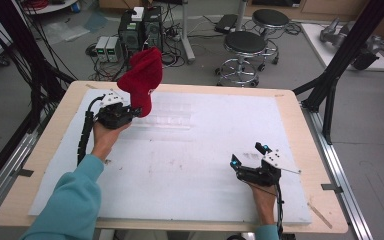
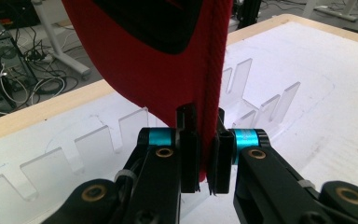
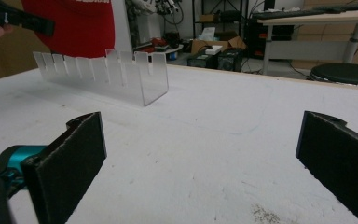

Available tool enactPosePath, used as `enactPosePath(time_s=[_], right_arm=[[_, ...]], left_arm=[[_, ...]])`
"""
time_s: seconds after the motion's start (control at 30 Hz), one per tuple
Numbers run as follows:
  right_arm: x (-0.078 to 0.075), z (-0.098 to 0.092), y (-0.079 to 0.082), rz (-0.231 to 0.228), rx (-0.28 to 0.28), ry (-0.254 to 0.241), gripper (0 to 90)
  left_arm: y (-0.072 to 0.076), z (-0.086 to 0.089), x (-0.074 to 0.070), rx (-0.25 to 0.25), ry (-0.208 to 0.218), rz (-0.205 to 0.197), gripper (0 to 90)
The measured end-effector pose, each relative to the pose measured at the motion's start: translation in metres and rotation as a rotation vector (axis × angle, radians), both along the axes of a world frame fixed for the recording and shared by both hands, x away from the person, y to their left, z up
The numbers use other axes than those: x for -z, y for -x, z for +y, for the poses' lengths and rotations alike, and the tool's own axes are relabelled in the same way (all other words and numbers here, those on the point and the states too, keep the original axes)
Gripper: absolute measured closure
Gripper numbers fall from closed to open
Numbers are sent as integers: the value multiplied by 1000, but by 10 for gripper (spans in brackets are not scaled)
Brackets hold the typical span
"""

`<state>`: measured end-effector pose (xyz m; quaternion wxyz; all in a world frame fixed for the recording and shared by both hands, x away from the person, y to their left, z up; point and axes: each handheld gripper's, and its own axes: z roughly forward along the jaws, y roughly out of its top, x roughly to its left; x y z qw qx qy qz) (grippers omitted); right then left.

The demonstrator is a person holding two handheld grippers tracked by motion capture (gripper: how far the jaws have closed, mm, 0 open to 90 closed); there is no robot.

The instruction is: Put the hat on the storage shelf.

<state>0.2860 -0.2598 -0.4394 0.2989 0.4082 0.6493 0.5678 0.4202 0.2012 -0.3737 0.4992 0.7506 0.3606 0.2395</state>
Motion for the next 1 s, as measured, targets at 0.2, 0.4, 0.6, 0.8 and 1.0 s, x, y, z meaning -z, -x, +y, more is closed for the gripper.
enactPosePath(time_s=[0.2,0.4,0.6,0.8,1.0], right_arm=[[1,3,2,9,-5,21,5],[0,4,3,3,-4,22,5],[-3,3,9,-30,-12,23,5],[-6,2,17,-49,-12,21,5],[-3,5,14,-21,-9,33,5]], left_arm=[[1,-3,0,0,-14,-5,851],[1,-5,1,-3,-21,-5,851],[1,-8,10,-15,-36,15,851],[0,-9,18,-25,-31,28,851],[0,-8,20,-18,-30,33,848]])
